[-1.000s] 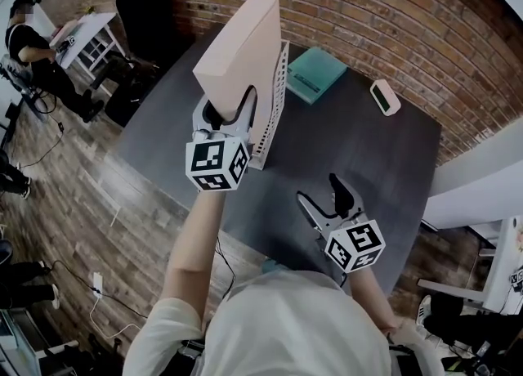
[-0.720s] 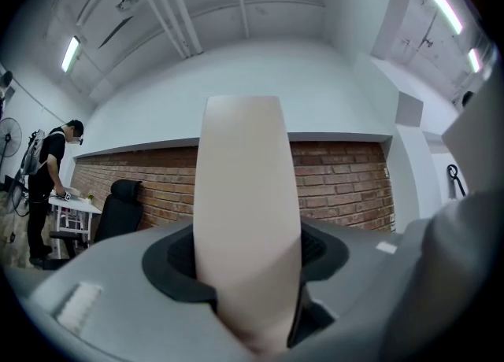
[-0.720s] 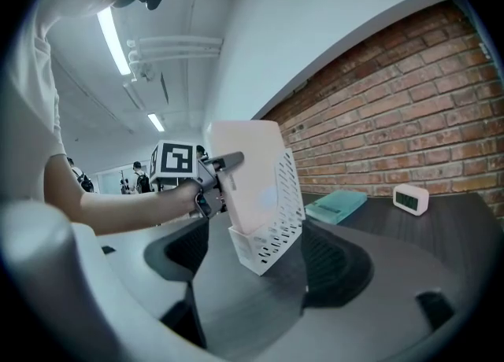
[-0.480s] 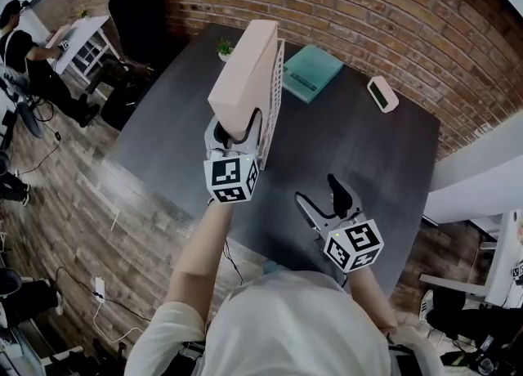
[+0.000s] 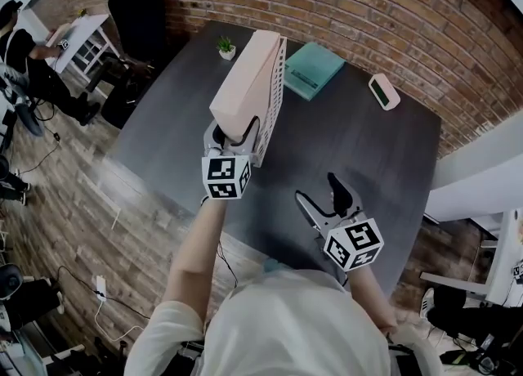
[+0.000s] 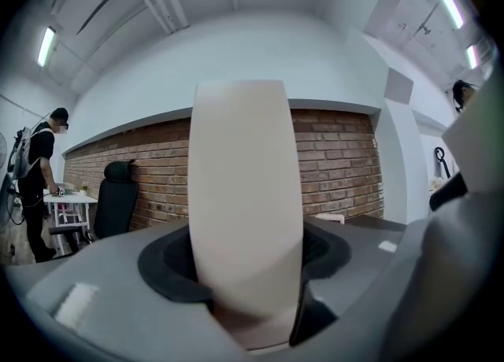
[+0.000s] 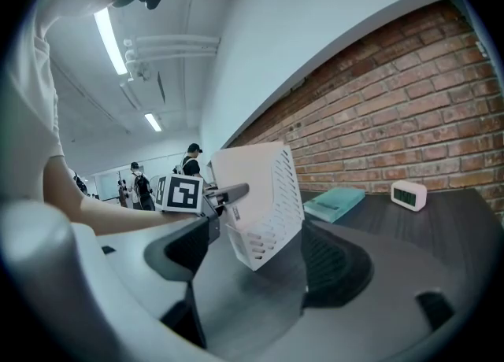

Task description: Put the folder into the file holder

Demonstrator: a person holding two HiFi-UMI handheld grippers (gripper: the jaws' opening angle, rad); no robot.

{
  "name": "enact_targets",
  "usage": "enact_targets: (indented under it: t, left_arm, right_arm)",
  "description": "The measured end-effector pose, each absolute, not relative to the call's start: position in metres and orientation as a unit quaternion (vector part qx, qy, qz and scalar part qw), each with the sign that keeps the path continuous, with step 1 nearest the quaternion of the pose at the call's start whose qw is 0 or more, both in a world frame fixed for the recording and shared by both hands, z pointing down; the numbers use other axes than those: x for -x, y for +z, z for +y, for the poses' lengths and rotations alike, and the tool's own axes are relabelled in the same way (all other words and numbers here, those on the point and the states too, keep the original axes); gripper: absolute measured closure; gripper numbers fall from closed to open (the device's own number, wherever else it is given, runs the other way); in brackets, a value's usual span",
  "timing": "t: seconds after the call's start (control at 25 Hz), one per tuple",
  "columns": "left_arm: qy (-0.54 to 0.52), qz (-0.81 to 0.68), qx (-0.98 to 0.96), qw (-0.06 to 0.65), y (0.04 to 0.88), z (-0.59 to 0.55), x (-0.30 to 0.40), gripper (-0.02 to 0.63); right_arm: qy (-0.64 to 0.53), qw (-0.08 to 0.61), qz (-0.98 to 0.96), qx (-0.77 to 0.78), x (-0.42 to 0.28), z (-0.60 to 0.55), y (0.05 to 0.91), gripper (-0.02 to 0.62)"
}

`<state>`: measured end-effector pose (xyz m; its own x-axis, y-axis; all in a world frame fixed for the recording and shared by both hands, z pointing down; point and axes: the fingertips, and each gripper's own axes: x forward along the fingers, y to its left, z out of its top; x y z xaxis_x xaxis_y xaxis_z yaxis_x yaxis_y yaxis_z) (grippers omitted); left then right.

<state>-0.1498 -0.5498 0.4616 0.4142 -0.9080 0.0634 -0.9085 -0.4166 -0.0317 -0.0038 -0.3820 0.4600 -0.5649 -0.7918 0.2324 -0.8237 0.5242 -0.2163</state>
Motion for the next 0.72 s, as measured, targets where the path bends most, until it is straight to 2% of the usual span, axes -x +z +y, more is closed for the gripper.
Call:
enact_targets:
  t: [0.2,0.32,0.6,0.72]
  left_arm:
    - [0.037,-0.532,-0.846,0.015,0.468,-0.546,0.148,0.298]
    - [0.045,-0.527,-0.848,0.031,0.477,-0.534,0.151,0.239]
    - [0.046,-0.517,-0.853,0.059,0.489,-0.470,0.157,0.239]
    - [0.040,-0.501,-0.861,0.075,0.486,-0.433,0.151,0.241]
  right_arm:
    - [0.154,0.054,-0.870,-0.465,0.005,-0.378,0.462,0.247]
    - [0.155,0.056,-0.869,-0.466,0.004,-0.373,0.463,0.247]
    - [0.149,0.060,-0.867,-0.472,0.002,-0.351,0.461,0.247]
    - [0.141,0.063,-0.868,-0.471,0.003,-0.337,0.459,0.288]
